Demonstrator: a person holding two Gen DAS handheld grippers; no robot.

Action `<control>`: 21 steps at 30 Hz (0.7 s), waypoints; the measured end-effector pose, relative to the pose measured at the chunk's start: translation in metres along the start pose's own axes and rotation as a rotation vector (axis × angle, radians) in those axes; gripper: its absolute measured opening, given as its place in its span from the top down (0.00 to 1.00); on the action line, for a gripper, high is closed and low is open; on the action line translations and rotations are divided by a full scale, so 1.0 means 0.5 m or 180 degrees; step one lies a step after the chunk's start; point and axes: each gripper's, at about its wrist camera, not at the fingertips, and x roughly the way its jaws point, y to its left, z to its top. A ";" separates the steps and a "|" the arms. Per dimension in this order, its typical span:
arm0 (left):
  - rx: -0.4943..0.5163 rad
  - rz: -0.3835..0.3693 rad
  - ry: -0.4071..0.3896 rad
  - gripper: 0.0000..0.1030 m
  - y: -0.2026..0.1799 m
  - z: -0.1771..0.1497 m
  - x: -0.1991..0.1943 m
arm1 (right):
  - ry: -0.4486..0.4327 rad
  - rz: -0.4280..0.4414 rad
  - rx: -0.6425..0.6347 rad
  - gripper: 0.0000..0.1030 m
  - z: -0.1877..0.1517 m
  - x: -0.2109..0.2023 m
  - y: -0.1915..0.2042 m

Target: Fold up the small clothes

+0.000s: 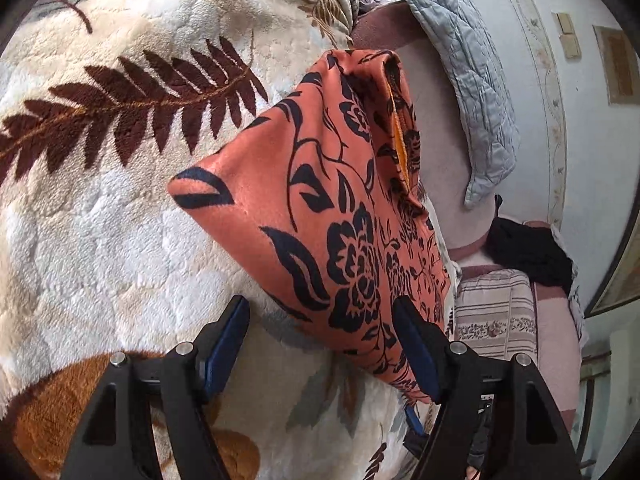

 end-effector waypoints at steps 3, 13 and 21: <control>-0.0032 -0.0084 -0.0098 0.27 0.001 0.012 -0.001 | -0.0049 0.0009 -0.0002 0.18 0.005 0.008 0.008; 0.0286 -0.0060 -0.0234 0.28 -0.033 0.016 0.021 | -0.0174 0.0086 -0.0159 0.19 0.030 0.043 0.038; 0.0536 0.0077 -0.0273 0.49 -0.049 0.016 0.037 | -0.0152 -0.0059 -0.0245 0.56 0.040 0.069 0.042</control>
